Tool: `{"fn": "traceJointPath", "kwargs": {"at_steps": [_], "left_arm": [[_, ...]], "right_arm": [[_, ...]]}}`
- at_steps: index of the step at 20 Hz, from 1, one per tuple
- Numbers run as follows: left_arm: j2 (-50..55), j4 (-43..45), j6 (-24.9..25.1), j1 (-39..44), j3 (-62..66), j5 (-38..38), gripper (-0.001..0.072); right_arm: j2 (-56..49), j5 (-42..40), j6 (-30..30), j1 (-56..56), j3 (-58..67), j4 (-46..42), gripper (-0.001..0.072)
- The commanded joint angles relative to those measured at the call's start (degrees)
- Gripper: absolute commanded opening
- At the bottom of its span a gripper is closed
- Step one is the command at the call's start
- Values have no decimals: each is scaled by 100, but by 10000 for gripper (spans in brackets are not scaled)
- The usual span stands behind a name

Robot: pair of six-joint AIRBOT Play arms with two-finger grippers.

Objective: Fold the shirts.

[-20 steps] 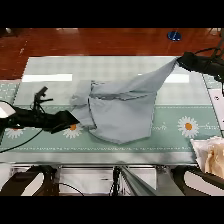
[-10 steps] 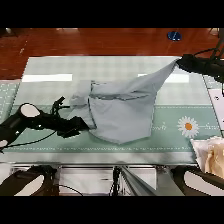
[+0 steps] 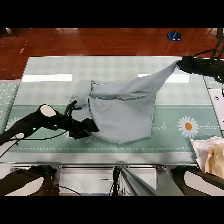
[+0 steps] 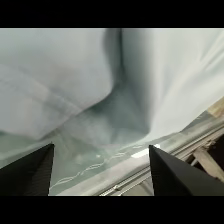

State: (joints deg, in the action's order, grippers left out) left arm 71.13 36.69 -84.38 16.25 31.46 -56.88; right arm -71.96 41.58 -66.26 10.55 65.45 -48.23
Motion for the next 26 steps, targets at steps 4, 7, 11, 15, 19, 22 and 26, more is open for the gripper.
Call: {"fn": "traceJointPath", "kwargs": {"at_steps": [4,7,11,15,19,22,26], "left_arm": [[872,-715,334,238,472,483,372],[1228,-719,608,254,855,234,24],[785,-717,1088,-319,1563,-688,22],[-623,-717,1084,-1679,2559,-662,21],[-1427,-717,1084,-2876,4159,-664,21],[-1508,-717,1062,-3222,5462,-693,21],[-1513,-721,894,-3228,6848,-935,21]], "right_arm": [[4,0,-4,-7,7,-17,34],[4,0,-4,-7,7,-20,34],[107,24,-9,258,9,-39,34],[717,234,-136,807,7,-157,34],[1440,378,-560,822,7,-651,34],[2162,577,-699,822,48,-678,33],[3110,647,-728,822,841,-675,33]]}}
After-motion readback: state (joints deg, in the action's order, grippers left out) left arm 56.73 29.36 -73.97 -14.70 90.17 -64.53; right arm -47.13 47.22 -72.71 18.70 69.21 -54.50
